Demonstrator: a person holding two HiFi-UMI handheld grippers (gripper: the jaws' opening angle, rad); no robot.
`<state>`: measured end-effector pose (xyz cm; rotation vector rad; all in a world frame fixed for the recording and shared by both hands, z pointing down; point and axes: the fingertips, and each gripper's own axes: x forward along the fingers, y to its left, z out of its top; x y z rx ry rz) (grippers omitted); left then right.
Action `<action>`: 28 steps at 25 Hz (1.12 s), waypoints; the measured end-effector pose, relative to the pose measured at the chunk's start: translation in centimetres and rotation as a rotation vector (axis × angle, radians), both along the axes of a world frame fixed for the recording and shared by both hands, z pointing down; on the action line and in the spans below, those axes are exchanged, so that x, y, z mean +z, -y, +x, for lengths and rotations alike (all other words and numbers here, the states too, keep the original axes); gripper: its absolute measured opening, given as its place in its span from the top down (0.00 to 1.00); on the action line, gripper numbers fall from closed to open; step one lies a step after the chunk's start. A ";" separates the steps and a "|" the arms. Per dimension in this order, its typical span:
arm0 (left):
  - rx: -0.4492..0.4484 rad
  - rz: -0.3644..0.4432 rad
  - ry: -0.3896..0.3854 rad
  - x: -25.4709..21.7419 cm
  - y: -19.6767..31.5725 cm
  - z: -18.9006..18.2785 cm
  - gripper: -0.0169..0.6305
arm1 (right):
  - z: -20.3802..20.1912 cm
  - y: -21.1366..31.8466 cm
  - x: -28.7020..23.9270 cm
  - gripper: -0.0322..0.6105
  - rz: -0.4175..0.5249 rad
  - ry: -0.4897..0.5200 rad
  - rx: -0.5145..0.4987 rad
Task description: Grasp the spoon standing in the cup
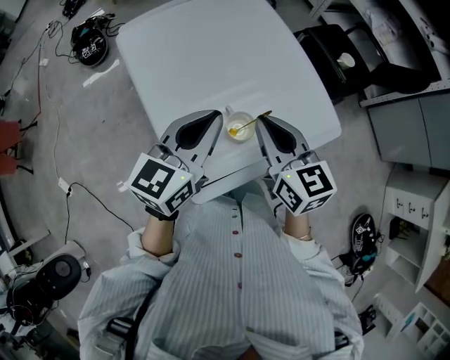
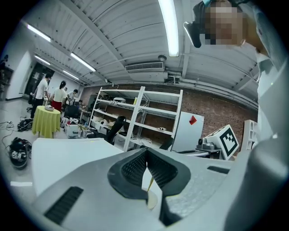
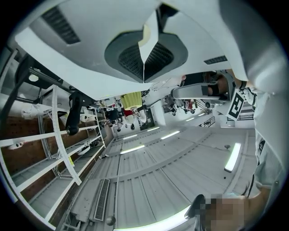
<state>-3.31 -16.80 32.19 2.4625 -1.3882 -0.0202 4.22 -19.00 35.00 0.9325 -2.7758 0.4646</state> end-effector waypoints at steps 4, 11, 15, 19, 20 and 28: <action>-0.041 -0.005 -0.003 0.1 1.4 -0.2 0.96 | -0.3 1.7 -0.1 0.93 -0.006 -0.008 -0.050; -0.141 -0.002 -0.014 -0.1 2.7 -0.9 0.96 | -1.3 3.5 0.0 0.93 -0.014 -0.026 -0.153; -0.185 -0.002 -0.014 0.1 2.9 -0.7 0.96 | -1.4 4.1 -0.1 0.93 -0.009 -0.025 -0.195; -0.214 0.001 -0.007 0.0 3.0 -0.7 0.96 | -1.4 4.6 -0.2 0.93 -0.004 -0.018 -0.215; -0.221 0.003 -0.005 -0.1 3.1 -0.8 0.96 | -1.4 4.6 -0.4 0.93 -0.001 -0.015 -0.220; -0.252 -0.001 0.012 0.5 3.5 -0.6 0.96 | -0.5 5.2 0.0 0.93 0.003 -0.029 -0.236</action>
